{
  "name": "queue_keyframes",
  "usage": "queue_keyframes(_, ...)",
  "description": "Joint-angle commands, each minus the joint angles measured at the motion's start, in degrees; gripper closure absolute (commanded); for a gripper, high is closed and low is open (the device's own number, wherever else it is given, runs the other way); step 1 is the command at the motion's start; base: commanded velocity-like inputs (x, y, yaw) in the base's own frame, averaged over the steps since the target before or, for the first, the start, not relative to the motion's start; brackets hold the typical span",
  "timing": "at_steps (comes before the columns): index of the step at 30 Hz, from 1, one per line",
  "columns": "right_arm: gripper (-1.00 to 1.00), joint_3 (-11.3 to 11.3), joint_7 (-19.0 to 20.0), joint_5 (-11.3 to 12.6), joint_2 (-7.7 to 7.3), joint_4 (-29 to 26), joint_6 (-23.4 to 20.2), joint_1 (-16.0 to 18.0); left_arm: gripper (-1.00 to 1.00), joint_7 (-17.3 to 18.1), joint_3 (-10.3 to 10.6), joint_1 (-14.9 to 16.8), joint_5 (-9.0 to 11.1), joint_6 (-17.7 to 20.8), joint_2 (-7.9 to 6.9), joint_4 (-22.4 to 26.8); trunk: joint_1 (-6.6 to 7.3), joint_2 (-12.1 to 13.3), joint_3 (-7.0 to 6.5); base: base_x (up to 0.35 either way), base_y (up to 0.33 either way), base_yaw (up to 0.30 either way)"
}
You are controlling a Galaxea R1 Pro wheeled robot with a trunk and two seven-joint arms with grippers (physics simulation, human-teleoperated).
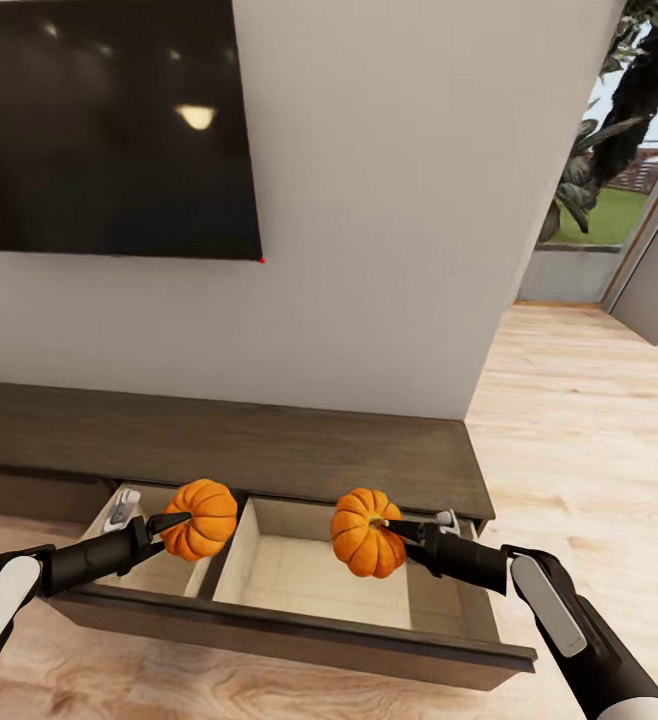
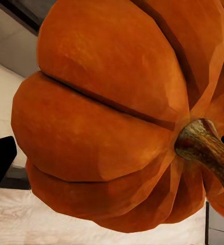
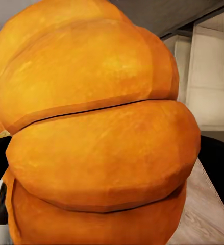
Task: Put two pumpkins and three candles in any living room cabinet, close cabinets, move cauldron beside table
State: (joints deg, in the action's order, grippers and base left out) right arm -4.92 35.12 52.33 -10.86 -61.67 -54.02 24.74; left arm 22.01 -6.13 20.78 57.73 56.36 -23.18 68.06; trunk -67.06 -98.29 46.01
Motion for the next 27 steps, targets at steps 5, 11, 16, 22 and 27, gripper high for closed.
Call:
queue_keyframes(5, 1.0, -0.1, -0.2, 1.1, 0.12, -0.3, -0.5, 0.0, 1.0, 0.4, -0.1, 0.0, 0.1, 0.3, 0.02, 0.0, -0.01, 0.0, 0.04, 0.079, 0.011, 0.0)
queue_keyframes(11, 1.0, 0.0, 0.2, 1.1, 0.05, -0.4, -0.5, 0.0, 1.0, 0.4, 0.0, 0.0, 0.1, 0.3, 0.06, 0.0, -0.01, 0.0, 0.03, 0.008, 0.004, -0.007)
queue_keyframes(16, 1.0, 0.0, 0.3, 1.2, -0.03, -0.4, -0.5, 0.0, 1.0, 0.5, 0.0, 0.0, 0.1, 0.3, 0.06, 0.0, -0.01, 0.0, -0.21, 0.001, 0.013, -0.168)
queue_keyframes(22, 1.0, 0.0, 0.4, 1.2, -0.11, -0.4, -0.5, 0.0, 1.0, 0.5, 0.0, 0.0, 0.0, 0.3, 0.03, 0.0, -0.01, 0.0, -0.58, 0.0, 0.001, -0.221)
queue_keyframes(27, 1.0, 0.0, 0.4, 1.2, -0.1, -0.4, -0.5, 0.0, 1.0, 0.4, 0.0, 0.0, 0.0, 0.3, 0.0, 0.1, -0.01, 0.0, -0.88, 0.0, -0.006, -0.223)
